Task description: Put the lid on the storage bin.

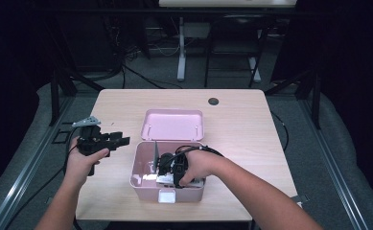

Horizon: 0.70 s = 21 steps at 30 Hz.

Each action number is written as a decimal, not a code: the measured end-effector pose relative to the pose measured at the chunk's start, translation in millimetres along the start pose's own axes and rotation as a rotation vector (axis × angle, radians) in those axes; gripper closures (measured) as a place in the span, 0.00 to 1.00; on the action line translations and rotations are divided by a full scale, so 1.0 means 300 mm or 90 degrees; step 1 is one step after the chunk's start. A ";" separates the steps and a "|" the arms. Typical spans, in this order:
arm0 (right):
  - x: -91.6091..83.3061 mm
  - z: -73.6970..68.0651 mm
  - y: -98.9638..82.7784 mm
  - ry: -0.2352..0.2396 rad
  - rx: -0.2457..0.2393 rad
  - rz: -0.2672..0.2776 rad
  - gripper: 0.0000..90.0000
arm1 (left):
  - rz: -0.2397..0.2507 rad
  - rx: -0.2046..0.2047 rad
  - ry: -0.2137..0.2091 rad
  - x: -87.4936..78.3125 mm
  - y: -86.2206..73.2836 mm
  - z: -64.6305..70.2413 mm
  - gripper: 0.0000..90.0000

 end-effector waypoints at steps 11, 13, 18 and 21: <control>-0.010 0.001 -0.010 0.002 -0.006 0.011 0.68 | -0.002 0.001 0.001 0.003 -0.001 -0.001 0.53; -0.010 -0.003 -0.010 0.003 -0.020 0.011 0.68 | -0.002 0.001 0.000 0.003 -0.002 0.000 0.53; -0.010 -0.005 -0.010 0.007 -0.030 0.013 0.68 | -0.005 0.001 0.000 0.004 -0.002 -0.001 0.53; -0.010 -0.011 -0.010 0.010 -0.046 0.012 0.68 | -0.006 0.001 0.000 0.005 -0.003 -0.002 0.53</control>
Point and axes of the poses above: each handheld gripper's, and its own axes: x roughly forward along the jaws, y roughly out of its top, z roughly to its right, the point moved 2 cm from there along x, roughly forward along the jaws, and after that the axes turned 6 degrees about z, right-handed, at the moved point
